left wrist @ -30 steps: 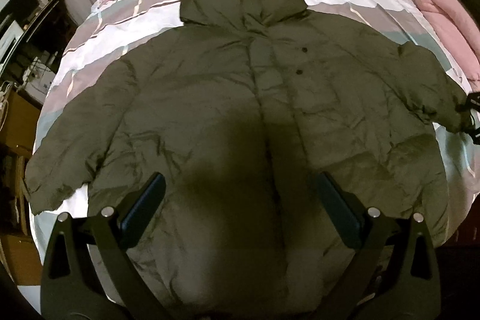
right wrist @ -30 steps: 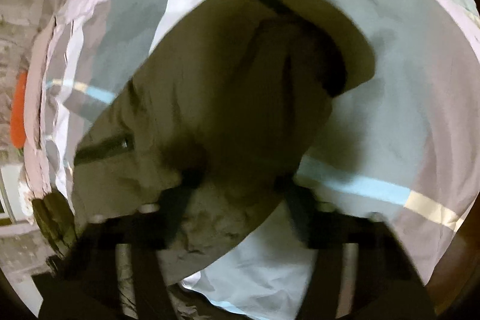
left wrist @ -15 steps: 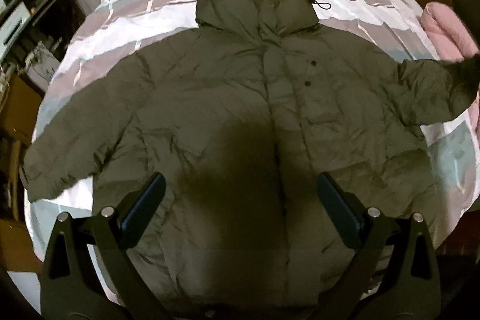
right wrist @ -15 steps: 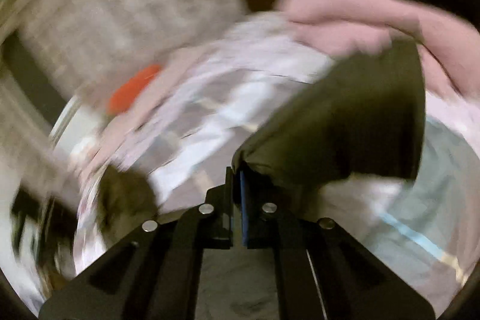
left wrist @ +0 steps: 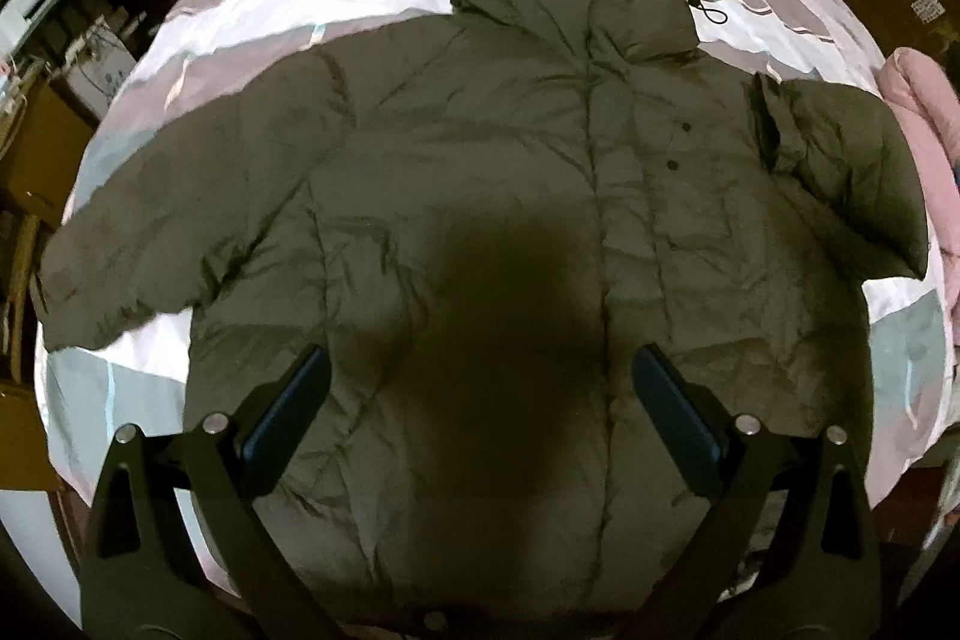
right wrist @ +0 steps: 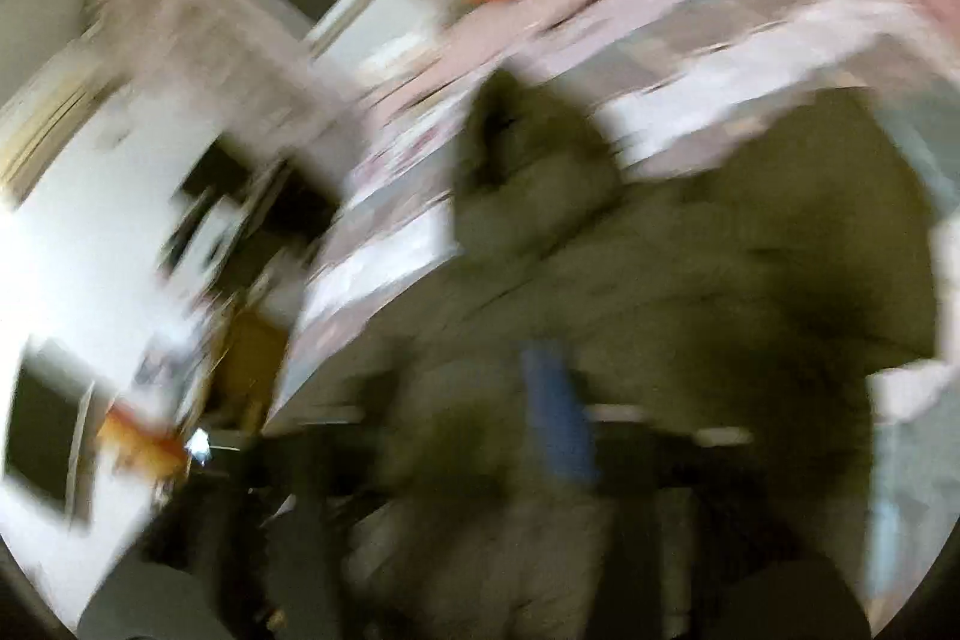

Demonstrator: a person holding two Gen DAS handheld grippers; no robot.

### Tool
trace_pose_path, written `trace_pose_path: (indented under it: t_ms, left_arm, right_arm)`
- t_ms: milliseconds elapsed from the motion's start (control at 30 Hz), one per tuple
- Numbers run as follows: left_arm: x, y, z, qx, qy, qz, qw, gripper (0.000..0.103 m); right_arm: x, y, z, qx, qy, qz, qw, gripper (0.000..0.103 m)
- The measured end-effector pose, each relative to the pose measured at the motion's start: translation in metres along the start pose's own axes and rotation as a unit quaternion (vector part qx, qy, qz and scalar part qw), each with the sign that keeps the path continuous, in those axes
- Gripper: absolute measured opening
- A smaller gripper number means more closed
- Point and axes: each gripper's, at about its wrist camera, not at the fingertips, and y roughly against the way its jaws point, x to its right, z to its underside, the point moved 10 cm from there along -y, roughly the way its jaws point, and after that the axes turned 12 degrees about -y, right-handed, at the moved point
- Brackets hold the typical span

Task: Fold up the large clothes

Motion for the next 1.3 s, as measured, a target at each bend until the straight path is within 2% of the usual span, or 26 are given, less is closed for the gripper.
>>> trace_pose_path:
  t_ms: [33, 167, 200, 267, 333, 367, 433, 467, 533, 600, 633, 667, 700, 733, 767, 833, 867, 933, 967, 1033, 1100, 1133, 1167, 1200, 1267, 1300]
  left_arm:
    - [0.0, 0.0, 0.001, -0.001, 0.0, 0.002, 1.0, 0.101]
    - [0.0, 0.001, -0.001, 0.001, 0.003, 0.0, 1.0, 0.101]
    - [0.001, 0.001, 0.0, 0.001, 0.003, -0.001, 1.0, 0.101]
    - [0.004, 0.0, 0.0, 0.0, 0.001, 0.0, 1.0, 0.101]
    - [0.006, 0.0, -0.001, -0.001, 0.0, -0.003, 1.0, 0.101]
    - [0.008, -0.001, -0.002, -0.002, -0.002, -0.002, 1.0, 0.101]
    - [0.009, -0.002, -0.002, -0.003, -0.006, -0.004, 1.0, 0.101]
    - [0.009, -0.004, -0.002, -0.005, -0.008, -0.005, 0.9999, 0.101]
    - [0.008, -0.01, -0.001, -0.013, -0.007, -0.01, 0.9998, 0.101]
    - [0.005, -0.019, 0.001, -0.03, 0.002, -0.01, 0.9995, 0.101]
    - [0.004, -0.023, 0.002, -0.037, 0.009, -0.005, 0.9993, 0.101]
    - [0.002, -0.026, 0.002, -0.042, 0.016, -0.001, 0.999, 0.101]
    - [0.0, -0.03, 0.002, -0.046, 0.023, -0.001, 0.9987, 0.101]
    - [-0.002, -0.033, 0.002, -0.047, 0.024, -0.005, 0.9986, 0.101]
    - [-0.004, -0.035, 0.002, -0.049, 0.022, -0.011, 0.9985, 0.101]
    - [-0.009, -0.039, 0.0, -0.053, 0.018, -0.022, 0.9982, 0.101]
    - [-0.01, -0.039, -0.001, -0.053, 0.018, -0.023, 0.9982, 0.101]
    - [-0.014, -0.039, -0.004, -0.05, 0.024, -0.023, 0.9982, 0.101]
    - [-0.016, -0.038, -0.005, -0.048, 0.025, -0.024, 0.9982, 0.101]
    - [-0.021, -0.036, -0.007, -0.045, 0.031, -0.025, 0.9982, 0.101]
    - [-0.027, -0.035, -0.008, -0.043, 0.043, -0.019, 0.998, 0.101]
    - [-0.029, -0.035, -0.008, -0.042, 0.051, -0.014, 0.9977, 0.101]
    - [-0.032, -0.036, -0.008, -0.042, 0.058, -0.01, 0.9974, 0.101]
    - [-0.036, -0.037, -0.007, -0.043, 0.071, -0.004, 0.9965, 0.101]
    - [-0.041, -0.041, -0.006, -0.046, 0.088, 0.005, 0.995, 0.101]
    - [-0.044, -0.043, -0.006, -0.049, 0.096, 0.008, 0.9942, 0.101]
  right_arm:
    - [0.022, 0.007, -0.016, 0.028, -0.016, 0.03, 0.999, 0.091]
    - [0.106, 0.019, -0.052, 0.05, -0.084, 0.121, 0.988, 0.091]
    - [0.116, 0.017, -0.055, 0.06, -0.069, 0.162, 0.982, 0.091]
    - [0.108, 0.001, -0.047, 0.071, 0.054, 0.259, 0.962, 0.091]
    - [0.08, -0.018, -0.033, 0.085, 0.215, 0.331, 0.915, 0.091]
    - [0.065, -0.036, -0.023, 0.093, 0.332, 0.374, 0.861, 0.09]
    - [0.067, -0.071, -0.006, 0.081, 0.452, 0.433, 0.775, 0.09]
    - [0.07, -0.091, 0.001, 0.057, 0.474, 0.437, 0.762, 0.09]
    - [0.075, -0.117, 0.021, 0.012, 0.5, 0.425, 0.754, 0.09]
    - [0.082, -0.134, 0.031, -0.009, 0.522, 0.426, 0.739, 0.09]
    - [0.089, -0.139, 0.031, -0.02, 0.525, 0.431, 0.734, 0.075]
    - [0.092, -0.151, 0.03, -0.039, 0.512, 0.43, 0.743, 0.053]
    - [0.101, -0.16, 0.027, -0.067, 0.483, 0.428, 0.761, 0.013]
    - [0.103, -0.167, 0.024, -0.074, 0.461, 0.425, 0.776, 0.013]
    - [0.101, -0.164, 0.021, -0.076, 0.436, 0.406, 0.799, 0.011]
    - [0.088, -0.155, 0.018, -0.076, 0.408, 0.372, 0.831, 0.008]
    - [0.078, -0.147, 0.016, -0.072, 0.387, 0.344, 0.853, 0.008]
    - [0.049, -0.131, 0.021, -0.075, 0.339, 0.263, 0.9, 0.008]
    - [0.032, -0.123, 0.028, -0.081, 0.323, 0.221, 0.917, 0.008]
    - [-0.005, -0.108, 0.051, -0.1, 0.308, 0.14, 0.936, 0.008]
    - [-0.043, -0.107, 0.079, -0.132, 0.299, 0.078, 0.942, 0.008]
    - [-0.059, -0.1, 0.103, -0.168, 0.287, 0.041, 0.942, 0.009]
    - [-0.068, -0.096, 0.119, -0.195, 0.282, 0.024, 0.939, 0.009]
    - [-0.074, -0.095, 0.138, -0.224, 0.281, 0.017, 0.933, 0.017]
    - [-0.079, -0.088, 0.168, -0.257, 0.293, 0.042, 0.92, 0.044]
    - [-0.082, -0.081, 0.171, -0.249, 0.293, 0.046, 0.922, 0.068]
